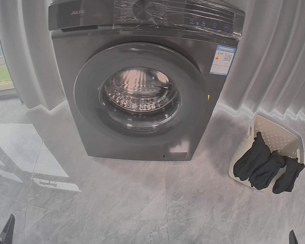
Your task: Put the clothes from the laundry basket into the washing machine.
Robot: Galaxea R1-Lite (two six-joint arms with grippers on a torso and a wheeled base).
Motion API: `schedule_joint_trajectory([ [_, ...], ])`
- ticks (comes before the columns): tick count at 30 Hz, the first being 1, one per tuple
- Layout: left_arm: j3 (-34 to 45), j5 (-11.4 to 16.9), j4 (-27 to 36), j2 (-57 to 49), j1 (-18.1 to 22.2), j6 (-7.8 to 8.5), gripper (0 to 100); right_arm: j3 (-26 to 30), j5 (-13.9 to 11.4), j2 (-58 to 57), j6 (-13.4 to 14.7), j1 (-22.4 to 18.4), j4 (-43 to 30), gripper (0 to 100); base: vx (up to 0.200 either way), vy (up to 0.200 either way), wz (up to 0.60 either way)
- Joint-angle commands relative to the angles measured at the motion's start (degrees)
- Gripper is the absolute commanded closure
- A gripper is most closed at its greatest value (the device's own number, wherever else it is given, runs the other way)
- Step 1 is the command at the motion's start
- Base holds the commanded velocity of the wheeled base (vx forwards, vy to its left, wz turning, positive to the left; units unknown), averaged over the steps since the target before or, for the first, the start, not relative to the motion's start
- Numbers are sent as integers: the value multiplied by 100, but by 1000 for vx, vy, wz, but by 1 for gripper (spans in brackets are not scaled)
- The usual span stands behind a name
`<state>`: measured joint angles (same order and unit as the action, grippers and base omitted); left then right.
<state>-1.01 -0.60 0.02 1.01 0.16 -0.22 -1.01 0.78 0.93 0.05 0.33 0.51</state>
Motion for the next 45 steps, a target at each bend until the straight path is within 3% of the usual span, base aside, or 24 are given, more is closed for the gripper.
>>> schedule_joint_trajectory([
  [1, 101, -2, -2, -75, 2, 4, 0, 101, 1, -22, 4, 2, 2, 0, 0, 0, 0],
  [19, 92, -2, 6, -75, 2, 4, 0, 101, 1, -22, 4, 2, 2, 0, 33, 0, 0],
  [25, 101, -11, -2, -75, 2, -22, 0, 101, 1, -22, 4, 2, 2, 0, 200, 0, 0],
  [45, 101, -11, 6, -75, 2, -4, 0, 101, 1, -22, -5, 2, 2, 0, 0, -30, 0],
])
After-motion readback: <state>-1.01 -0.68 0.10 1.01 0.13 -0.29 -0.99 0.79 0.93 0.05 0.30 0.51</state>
